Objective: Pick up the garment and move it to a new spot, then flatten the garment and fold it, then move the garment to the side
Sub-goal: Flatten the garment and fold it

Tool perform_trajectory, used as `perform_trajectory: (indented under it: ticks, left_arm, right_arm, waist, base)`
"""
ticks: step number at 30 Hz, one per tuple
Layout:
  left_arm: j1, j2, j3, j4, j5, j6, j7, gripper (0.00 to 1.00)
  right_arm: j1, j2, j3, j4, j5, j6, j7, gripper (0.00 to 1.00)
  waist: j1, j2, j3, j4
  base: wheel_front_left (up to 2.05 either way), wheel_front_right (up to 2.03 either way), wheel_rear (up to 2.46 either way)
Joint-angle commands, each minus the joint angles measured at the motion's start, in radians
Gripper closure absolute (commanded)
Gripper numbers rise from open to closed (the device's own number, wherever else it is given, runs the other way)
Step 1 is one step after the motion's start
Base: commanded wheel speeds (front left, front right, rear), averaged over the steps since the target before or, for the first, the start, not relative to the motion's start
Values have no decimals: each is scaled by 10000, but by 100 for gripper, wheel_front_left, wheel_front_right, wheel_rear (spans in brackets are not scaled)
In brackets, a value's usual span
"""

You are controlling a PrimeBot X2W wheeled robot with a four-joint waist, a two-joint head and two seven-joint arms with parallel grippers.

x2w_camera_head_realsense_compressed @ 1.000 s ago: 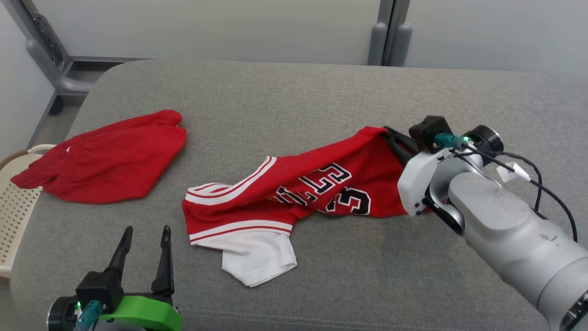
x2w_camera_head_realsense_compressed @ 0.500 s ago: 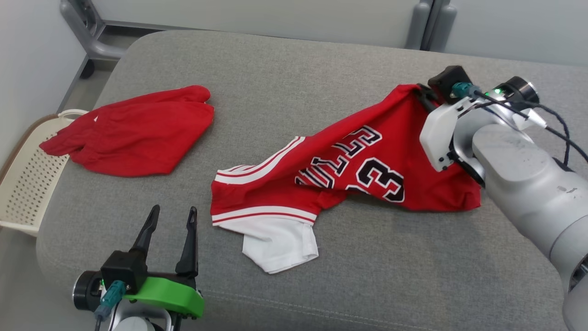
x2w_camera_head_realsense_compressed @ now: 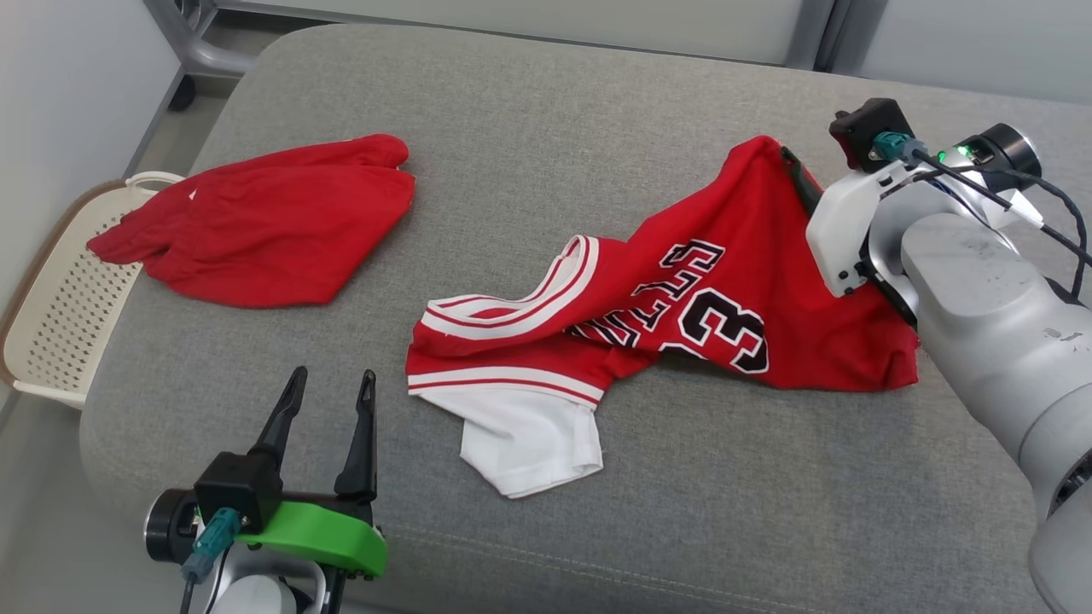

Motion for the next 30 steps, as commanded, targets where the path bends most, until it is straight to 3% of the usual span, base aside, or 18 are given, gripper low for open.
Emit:
perform_trajectory:
  ticks: [1,5,15,25,30]
  left_arm:
    - [-80,-3,65,12,34,-19,-26,0]
    - [16,-3,127,-9,58,-19,-26,0]
    - [396,56,412,-162,210,-19,-26,0]
    - [618,85,622,-301,286,-19,-26,0]
    - [686,76,732,-377,332,-19,-26,0]
  right_arm:
    - [149,-20,-121,-24,44,-13,-114,0]
    - [417,-140,-529,-604,189,-13,-122,0]
    - [3050,-932,-3539,-3327,-483,-13,-122,0]
    - [5703,-701,-5719,-4870,-1632,-14,-122,0]
    - [6717,-355,-6519,-4888,-1847,-14,-122,0]
  waist:
    - [0,0,-56,-153]
    - [0,0,-138,-325]
    - [0,0,-582,-848]
    - [0,0,-792,-1038]
    - [0,0,-857,-1057]
  base:
    - [0,0,0]
    - [0,0,0]
    - [0,0,0]
    - [0,0,0]
    - [0,0,0]
